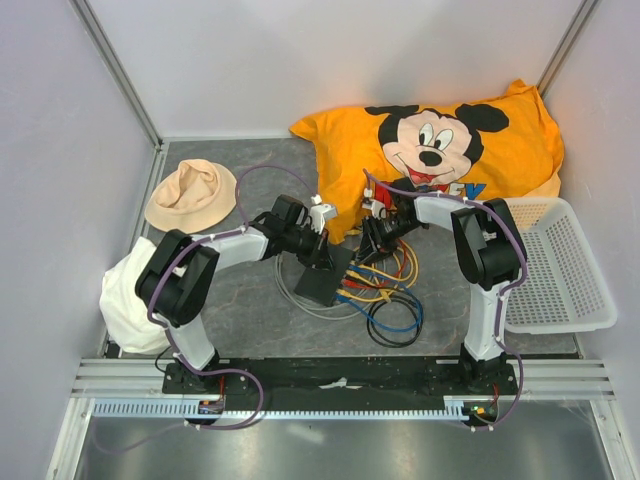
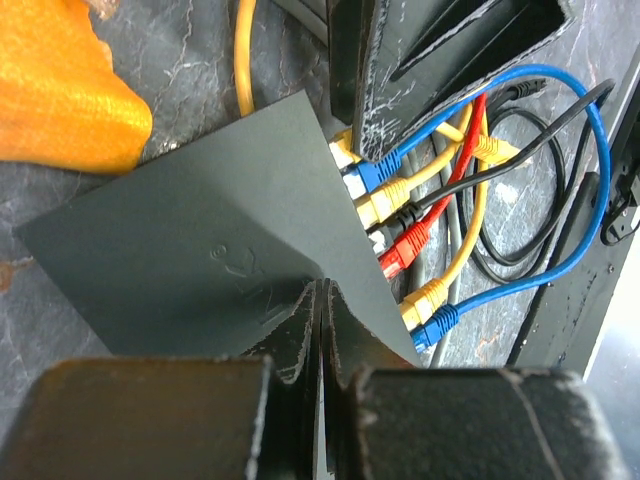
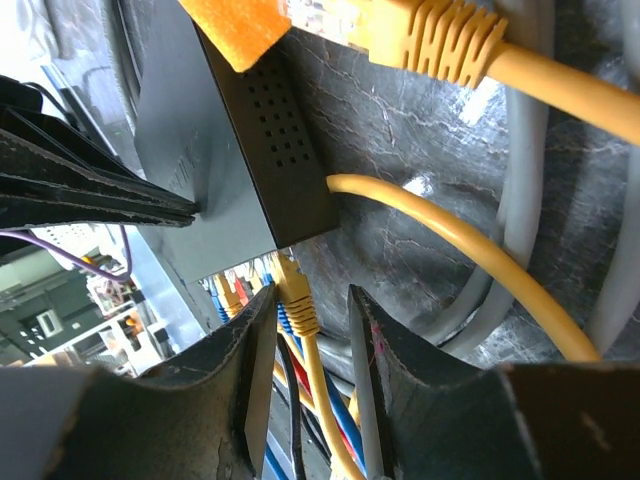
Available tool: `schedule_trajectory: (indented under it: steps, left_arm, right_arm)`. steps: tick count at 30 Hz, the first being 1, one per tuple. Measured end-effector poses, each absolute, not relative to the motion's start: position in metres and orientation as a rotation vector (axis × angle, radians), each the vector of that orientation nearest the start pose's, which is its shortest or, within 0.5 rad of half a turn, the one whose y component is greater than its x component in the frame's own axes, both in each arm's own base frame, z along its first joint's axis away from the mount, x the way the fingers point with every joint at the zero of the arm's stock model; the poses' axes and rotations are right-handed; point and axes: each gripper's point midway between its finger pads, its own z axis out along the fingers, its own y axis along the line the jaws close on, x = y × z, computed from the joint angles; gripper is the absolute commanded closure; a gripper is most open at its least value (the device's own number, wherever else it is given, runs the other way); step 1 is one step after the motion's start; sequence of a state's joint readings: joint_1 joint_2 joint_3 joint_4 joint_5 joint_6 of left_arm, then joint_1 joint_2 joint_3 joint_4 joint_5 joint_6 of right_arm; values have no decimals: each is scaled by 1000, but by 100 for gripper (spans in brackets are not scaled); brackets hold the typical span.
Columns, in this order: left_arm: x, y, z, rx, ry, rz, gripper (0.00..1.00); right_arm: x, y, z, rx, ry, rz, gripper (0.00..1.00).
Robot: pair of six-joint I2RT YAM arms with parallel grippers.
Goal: Pull the plug from the switch port
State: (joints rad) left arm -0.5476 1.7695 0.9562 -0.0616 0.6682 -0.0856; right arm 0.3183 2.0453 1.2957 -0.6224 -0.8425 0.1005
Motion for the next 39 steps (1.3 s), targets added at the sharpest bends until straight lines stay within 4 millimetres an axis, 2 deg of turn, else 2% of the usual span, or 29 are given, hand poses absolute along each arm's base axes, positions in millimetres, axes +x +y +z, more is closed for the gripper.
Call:
schedule_trajectory:
  steps: [17, 23, 26, 39]
  left_arm:
    - [273, -305, 50, 893, 2294, -1081, 98]
    - [273, -305, 49, 893, 2293, -1080, 98]
    - [273, -305, 49, 895, 2289, -1081, 98]
    - [274, -308, 50, 901, 2275, -1077, 98]
  right_arm:
    - [300, 246, 33, -320, 2812, 1372, 59]
    - [299, 246, 30, -264, 2838, 1385, 51]
    - [303, 248, 29, -247, 2832, 1384, 50]
    - [302, 250, 29, -190, 2851, 1406, 60]
